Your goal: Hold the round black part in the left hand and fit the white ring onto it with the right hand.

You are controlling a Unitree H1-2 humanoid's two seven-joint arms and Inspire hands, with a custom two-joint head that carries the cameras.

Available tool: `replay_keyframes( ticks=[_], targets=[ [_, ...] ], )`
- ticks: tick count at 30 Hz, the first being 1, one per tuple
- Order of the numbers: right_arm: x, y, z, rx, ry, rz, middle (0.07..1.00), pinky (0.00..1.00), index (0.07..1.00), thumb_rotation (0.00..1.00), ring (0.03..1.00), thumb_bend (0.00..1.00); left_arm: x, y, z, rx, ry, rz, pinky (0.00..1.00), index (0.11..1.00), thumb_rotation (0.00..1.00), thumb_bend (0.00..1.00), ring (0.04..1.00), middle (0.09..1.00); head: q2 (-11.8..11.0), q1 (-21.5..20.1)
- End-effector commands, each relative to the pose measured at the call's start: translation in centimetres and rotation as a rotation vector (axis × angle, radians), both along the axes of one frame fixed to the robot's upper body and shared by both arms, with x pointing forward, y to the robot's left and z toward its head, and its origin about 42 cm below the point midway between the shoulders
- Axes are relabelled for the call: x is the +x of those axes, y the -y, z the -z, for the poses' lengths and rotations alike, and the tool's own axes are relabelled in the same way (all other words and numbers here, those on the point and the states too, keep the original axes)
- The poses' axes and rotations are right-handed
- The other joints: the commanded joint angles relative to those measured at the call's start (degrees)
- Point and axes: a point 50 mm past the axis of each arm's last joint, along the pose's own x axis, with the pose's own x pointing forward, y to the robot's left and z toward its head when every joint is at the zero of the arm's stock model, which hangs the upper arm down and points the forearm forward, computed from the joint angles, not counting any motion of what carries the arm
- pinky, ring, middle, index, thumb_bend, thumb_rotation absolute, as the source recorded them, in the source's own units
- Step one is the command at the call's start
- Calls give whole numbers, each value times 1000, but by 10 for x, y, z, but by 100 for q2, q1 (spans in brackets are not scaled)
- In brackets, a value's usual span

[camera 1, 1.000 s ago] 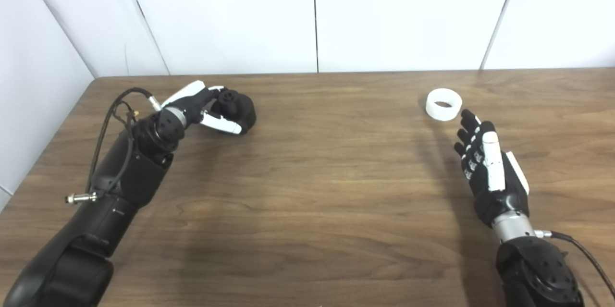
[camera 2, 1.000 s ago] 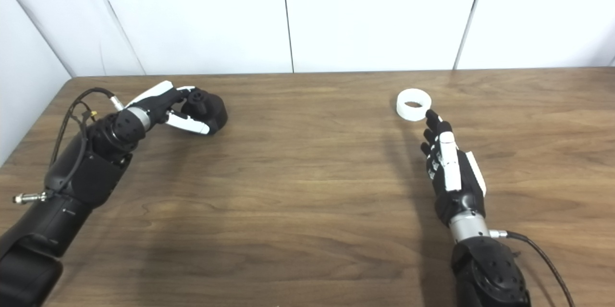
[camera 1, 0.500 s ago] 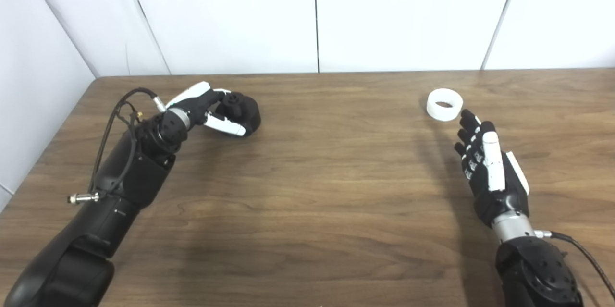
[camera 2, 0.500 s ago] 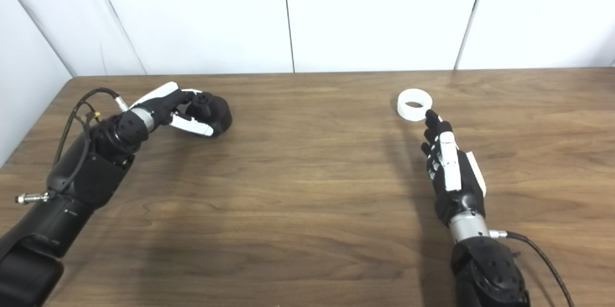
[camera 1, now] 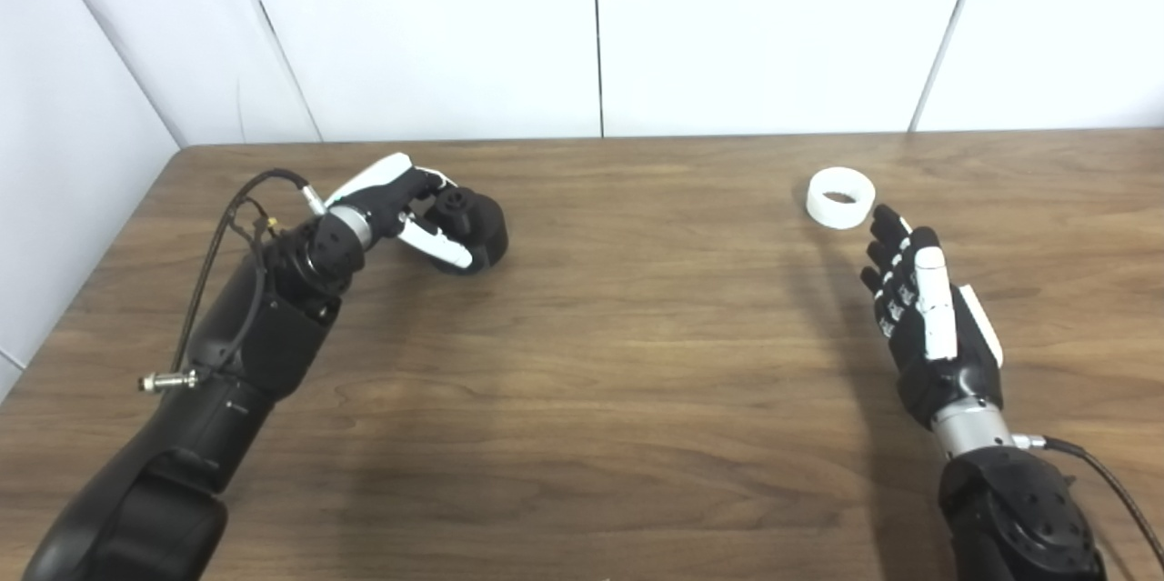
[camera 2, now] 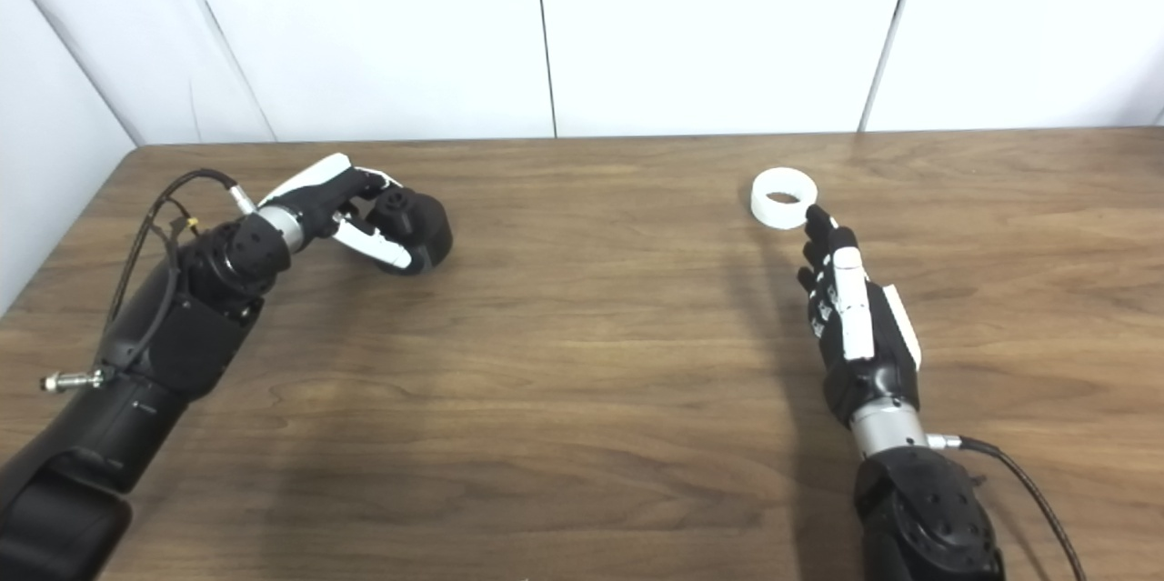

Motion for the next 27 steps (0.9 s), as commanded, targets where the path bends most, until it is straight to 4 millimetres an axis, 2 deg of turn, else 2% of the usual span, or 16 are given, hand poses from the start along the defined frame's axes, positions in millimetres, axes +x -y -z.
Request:
replay_keyframes(
  ticks=[1,8,15,27],
  targets=[
    [7,-4,-20,4,83,-6,979,1000,943,1000,1000,488,9,-1,-23,-9,85,14,842,743,225,917,926,881,-1,16],
    [9,-4,-19,0,86,-12,977,1000,947,1000,1000,502,2,6,-17,20,118,49,812,741,225,923,903,859,-8,20],
    [10,-4,-19,7,89,-28,986,1000,953,1000,1000,510,-9,19,-10,36,132,96,814,734,274,944,915,874,-2,9],
    [10,-5,-20,-8,87,-26,983,1000,953,1000,1000,505,-29,43,3,14,142,142,810,734,270,952,943,887,-7,19]
  ],
)
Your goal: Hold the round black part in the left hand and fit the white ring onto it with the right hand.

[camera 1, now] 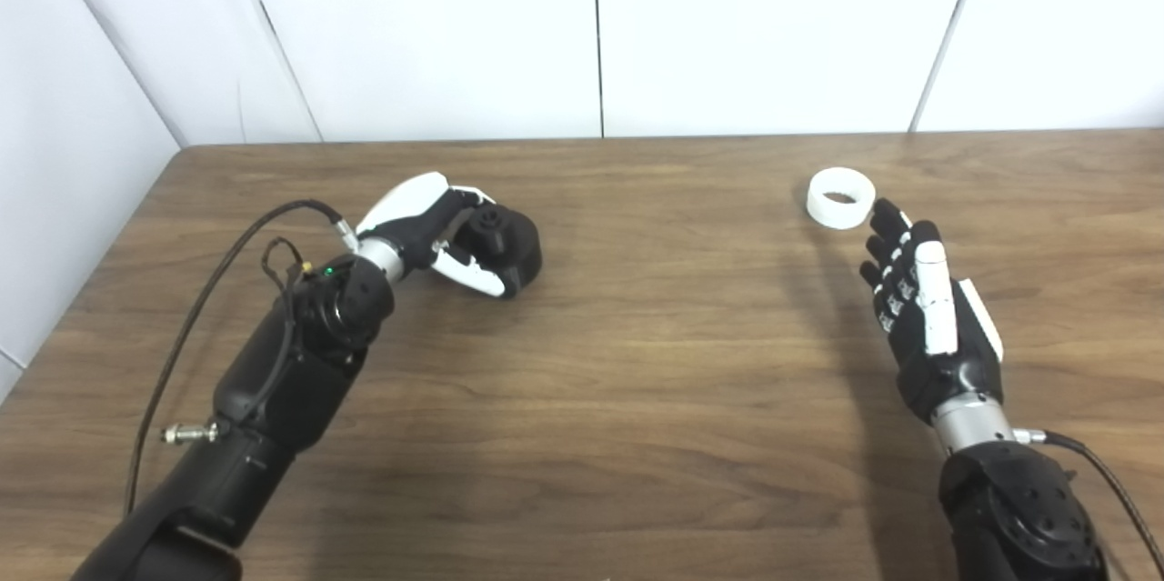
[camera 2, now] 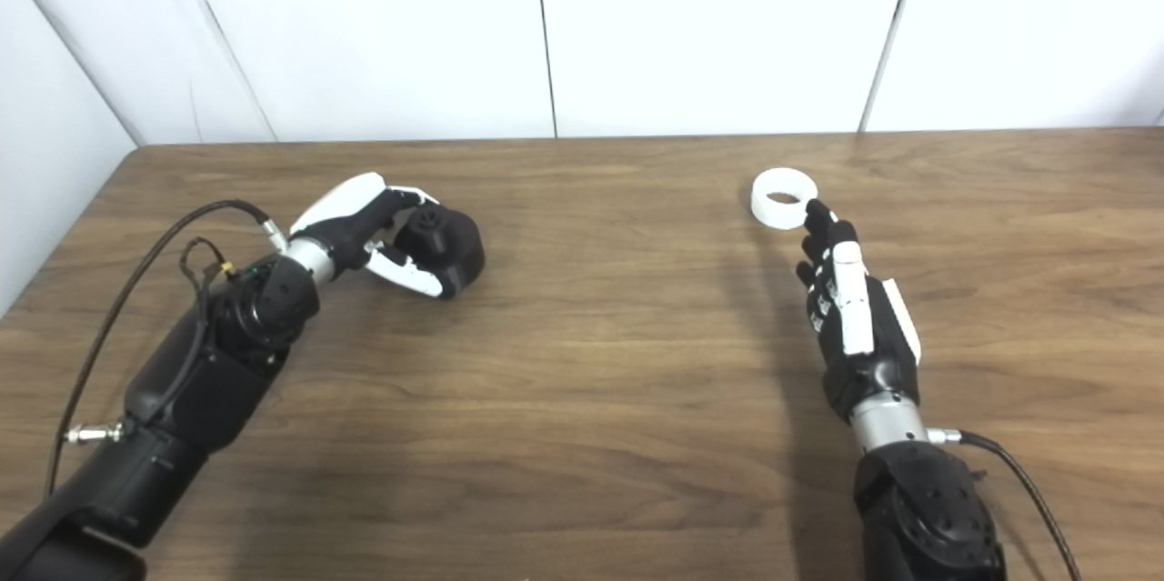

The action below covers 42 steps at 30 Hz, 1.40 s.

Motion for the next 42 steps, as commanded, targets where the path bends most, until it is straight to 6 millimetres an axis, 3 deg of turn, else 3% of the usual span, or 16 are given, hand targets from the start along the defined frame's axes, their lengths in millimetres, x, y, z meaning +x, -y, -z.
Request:
replay_keyframes(
  ticks=[1,36,42],
  targets=[
    [8,-4,-19,-5,87,-21,983,1000,953,1000,1000,504,0,11,-12,-7,52,29,808,733,268,951,942,887,-1,-6],
    [5,-11,-16,-6,80,-36,976,1000,951,1000,1000,485,-91,108,16,-218,19,146,795,737,268,912,931,890,93,-102],
    [4,-15,-17,-5,75,-34,973,1000,951,1000,1000,480,-107,125,29,-174,24,200,809,741,308,925,942,895,120,-185]
  ],
)
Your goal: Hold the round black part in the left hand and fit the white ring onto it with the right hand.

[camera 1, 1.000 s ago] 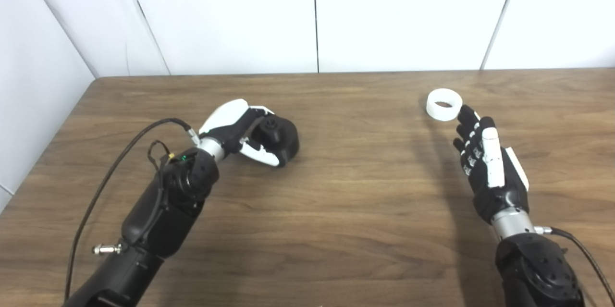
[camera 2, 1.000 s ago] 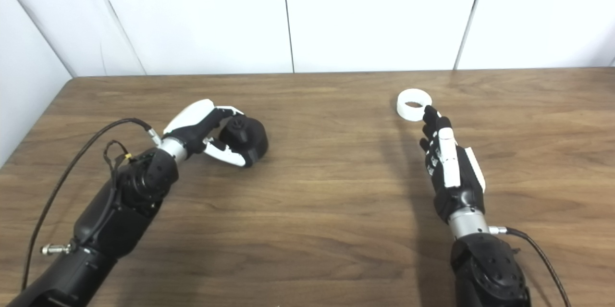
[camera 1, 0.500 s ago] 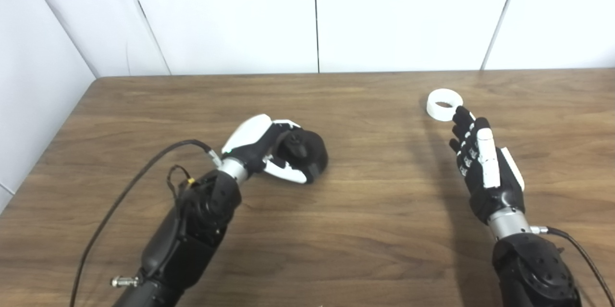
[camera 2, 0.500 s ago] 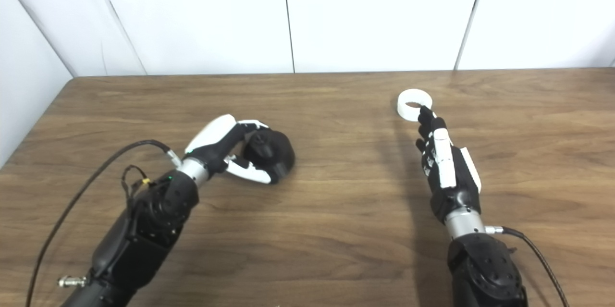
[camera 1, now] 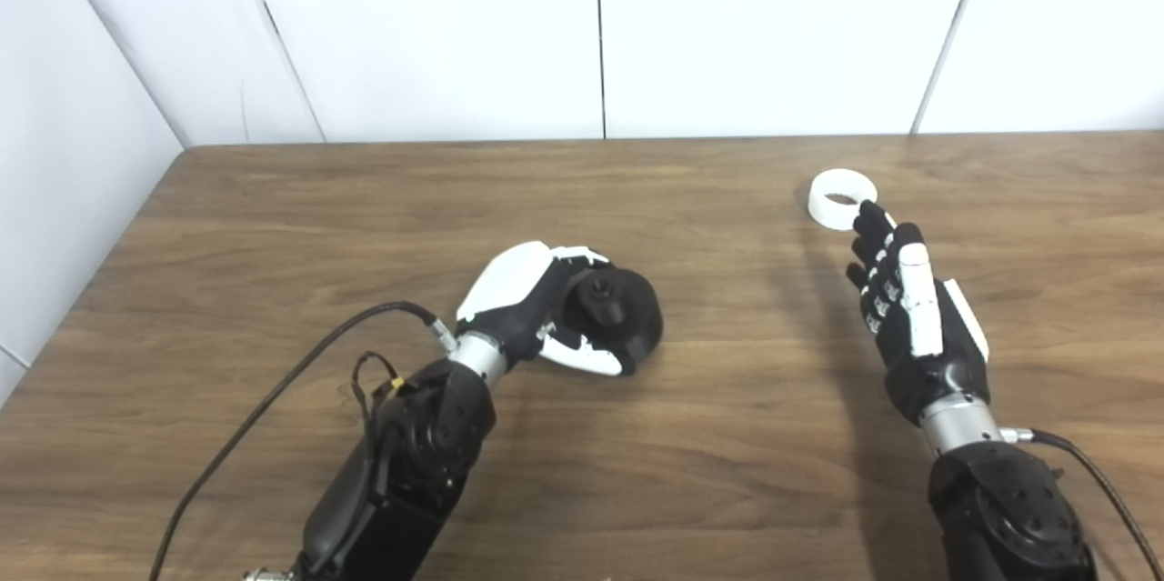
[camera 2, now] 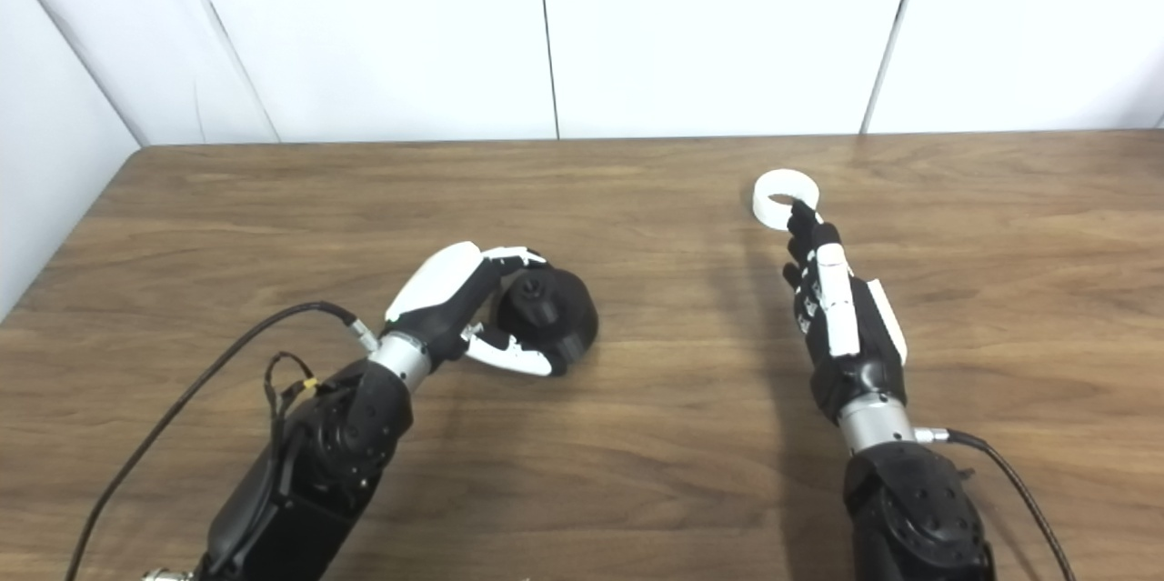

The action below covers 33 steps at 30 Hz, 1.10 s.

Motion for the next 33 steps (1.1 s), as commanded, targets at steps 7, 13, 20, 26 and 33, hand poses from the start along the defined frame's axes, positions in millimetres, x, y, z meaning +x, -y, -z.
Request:
replay_keyframes(
  ticks=[7,13,20,26,33],
  targets=[
    [6,-8,-17,0,87,-8,973,1000,949,1000,1000,444,-29,26,18,23,-50,149,842,736,295,932,956,900,45,-77],
    [6,-10,-16,2,86,-2,971,1000,944,1000,1000,455,-39,32,18,56,-55,191,859,751,302,922,963,904,65,-83],
    [7,-13,-16,12,87,-6,978,1000,950,1000,1000,454,-47,39,17,69,-66,233,875,754,287,921,968,904,70,-88],
    [7,-13,-17,13,87,-2,976,1000,948,1000,1000,450,-50,43,16,73,-75,241,882,752,280,915,968,907,67,-100],
    [8,-10,-18,13,93,6,970,1000,943,1000,1000,454,-52,45,19,71,-75,246,868,748,280,922,967,902,74,-111]
  ],
)
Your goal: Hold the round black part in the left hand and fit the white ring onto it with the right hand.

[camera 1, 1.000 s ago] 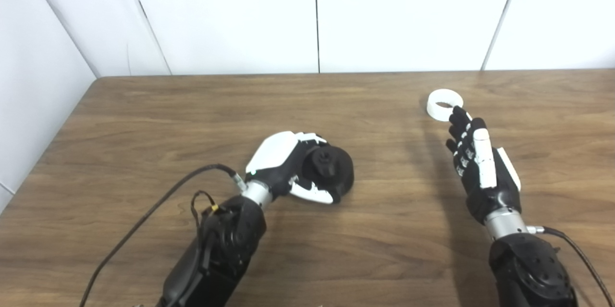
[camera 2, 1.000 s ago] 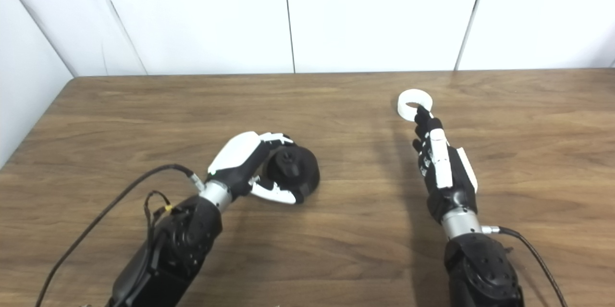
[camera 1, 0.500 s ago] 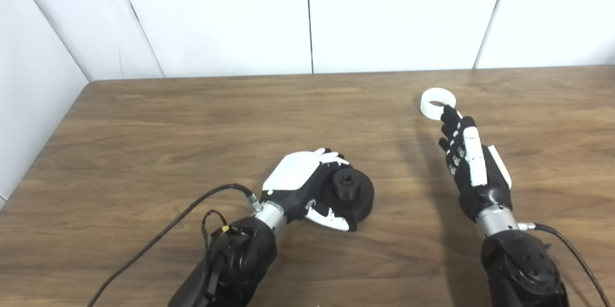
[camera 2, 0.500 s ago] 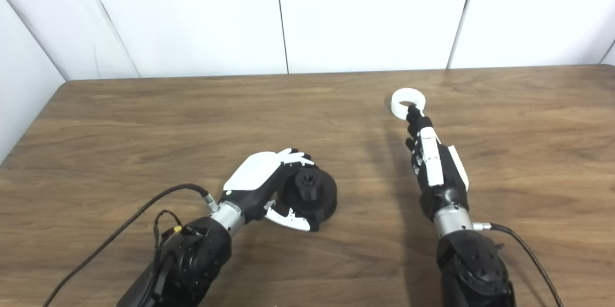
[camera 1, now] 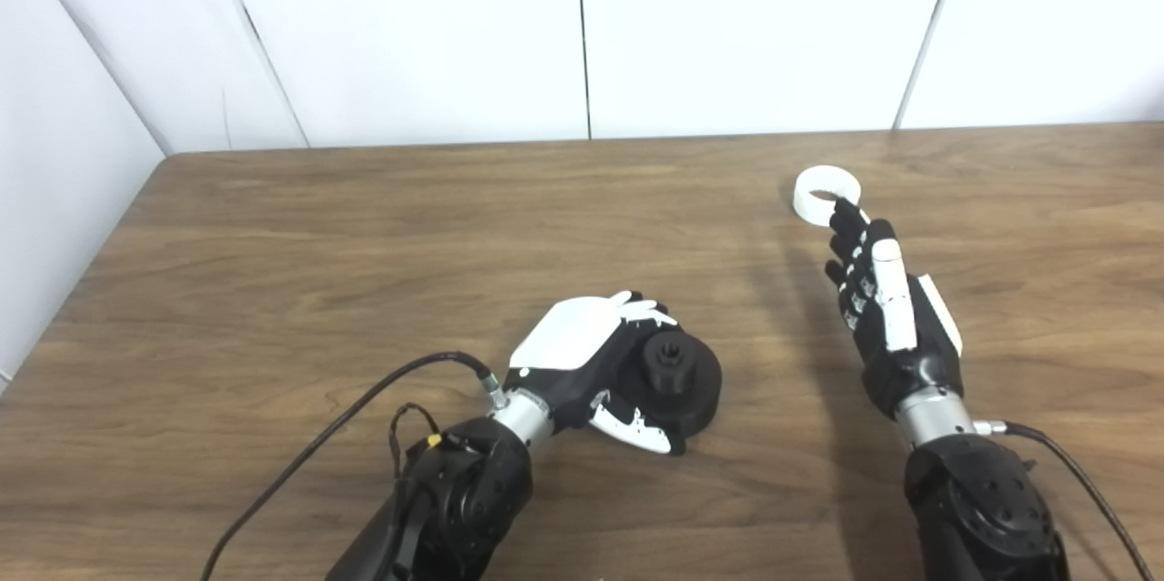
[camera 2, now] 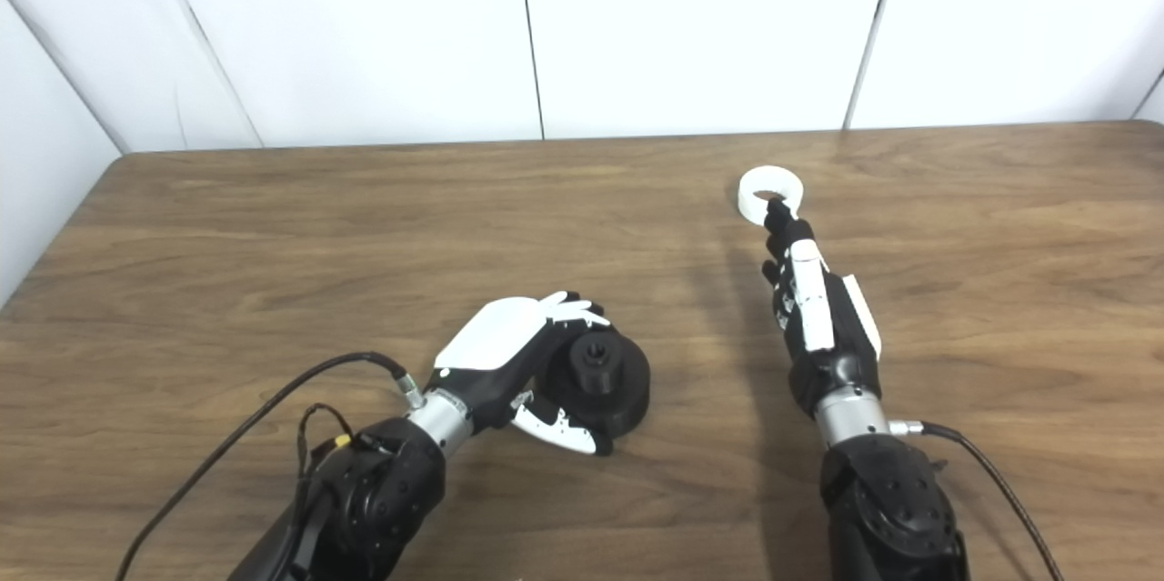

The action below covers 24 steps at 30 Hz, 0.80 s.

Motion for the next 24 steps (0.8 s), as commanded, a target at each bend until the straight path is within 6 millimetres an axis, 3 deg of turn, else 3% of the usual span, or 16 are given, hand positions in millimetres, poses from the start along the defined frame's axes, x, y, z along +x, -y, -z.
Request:
replay_keyframes(
  ticks=[1,4,5,6,7,9,10,12,14,19,24],
  targets=[
    [7,-1,-19,11,98,-3,969,1000,942,1000,1000,457,-13,7,16,13,-91,53,867,747,280,922,968,902,-5,14],
    [8,3,-21,5,124,22,966,1000,932,1000,1000,463,-12,7,16,9,-98,49,867,745,284,923,970,903,6,-3],
    [10,6,-23,-16,141,45,961,1000,918,930,1000,474,-12,7,17,9,-97,50,866,746,286,923,970,903,-1,-2],
    [11,8,-24,-30,152,61,950,951,895,740,978,525,-12,7,18,9,-95,51,863,745,285,922,969,902,-1,-2],
    [14,13,-29,-152,158,97,946,934,888,674,970,542,-11,7,19,9,-95,51,862,745,284,921,969,901,-9,-5],
    [20,23,-39,-328,175,156,925,861,852,450,927,685,-10,7,20,9,-96,52,857,746,291,924,967,902,-14,-3],
    [24,28,-45,-419,184,183,910,861,843,391,916,735,-10,7,21,8,-96,53,856,747,295,924,966,902,-17,-1],
    [31,37,-54,-547,193,215,905,945,841,393,936,783,-10,8,22,7,-95,55,854,747,302,924,965,901,-24,-13],
    [43,47,-70,-670,218,246,916,963,837,392,953,819,-10,8,23,4,-100,54,855,749,298,923,967,902,-29,-21],
    [74,62,-98,-803,239,264,915,924,814,368,954,864,-9,10,25,-2,-103,51,861,750,291,923,968,904,-53,-49],
    [103,65,-105,-878,210,219,914,901,787,354,963,879,-8,11,26,-2,-106,49,868,752,295,929,971,906,-70,-29]
  ],
)
